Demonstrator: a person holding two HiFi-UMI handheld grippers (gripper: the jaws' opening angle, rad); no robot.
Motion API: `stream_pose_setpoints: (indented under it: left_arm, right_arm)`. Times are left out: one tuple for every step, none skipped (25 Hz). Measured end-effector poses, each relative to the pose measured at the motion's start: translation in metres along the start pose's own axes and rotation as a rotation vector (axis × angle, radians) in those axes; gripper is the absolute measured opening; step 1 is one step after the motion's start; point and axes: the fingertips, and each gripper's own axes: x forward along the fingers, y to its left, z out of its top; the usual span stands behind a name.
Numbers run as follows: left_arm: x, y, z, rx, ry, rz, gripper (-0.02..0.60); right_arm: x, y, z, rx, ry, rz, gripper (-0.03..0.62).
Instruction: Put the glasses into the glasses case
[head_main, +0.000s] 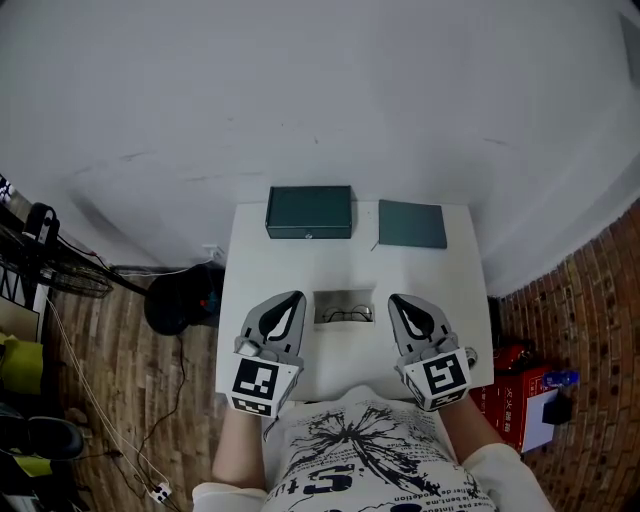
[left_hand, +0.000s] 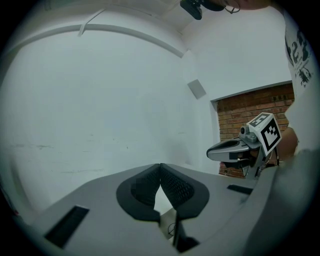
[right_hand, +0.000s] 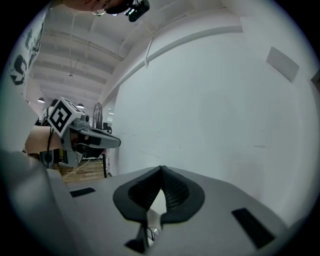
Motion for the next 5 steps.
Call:
stream_pose_setpoints:
  left_arm:
    - [-0.0007, -0.0001, -0.0001, -0.003, -0.002, 0.001, 0.015]
    - [-0.0014, 0.0000, 0.0000, -0.007, -0.005, 0.004, 0.014]
    - [-0.0020, 0.0004, 0.0003, -0.011, -0.008, 0.007, 0.014]
    - [-0.0027, 0.0008, 0.0006, -0.014, -0.011, 0.010, 0.014]
    - [-0.0034, 0.0013, 0.0010, -0.016, -0.013, 0.013, 0.014]
  right_arm:
    - [-0.0006, 0.0009, -0.0001, -0.003, 0.000, 0.002, 0.014]
    - [-0.0010, 0.0016, -0.0002, -0.004, 0.000, 0.003, 0.014]
    - [-0.0013, 0.0023, -0.0005, -0.005, 0.001, 0.003, 0.014]
    - [-0.0015, 0.0029, -0.0008, -0.005, 0.002, 0.002, 0.014]
    - [-0.0017, 0.0036, -0.0012, -0.005, 0.004, 0.002, 0.014]
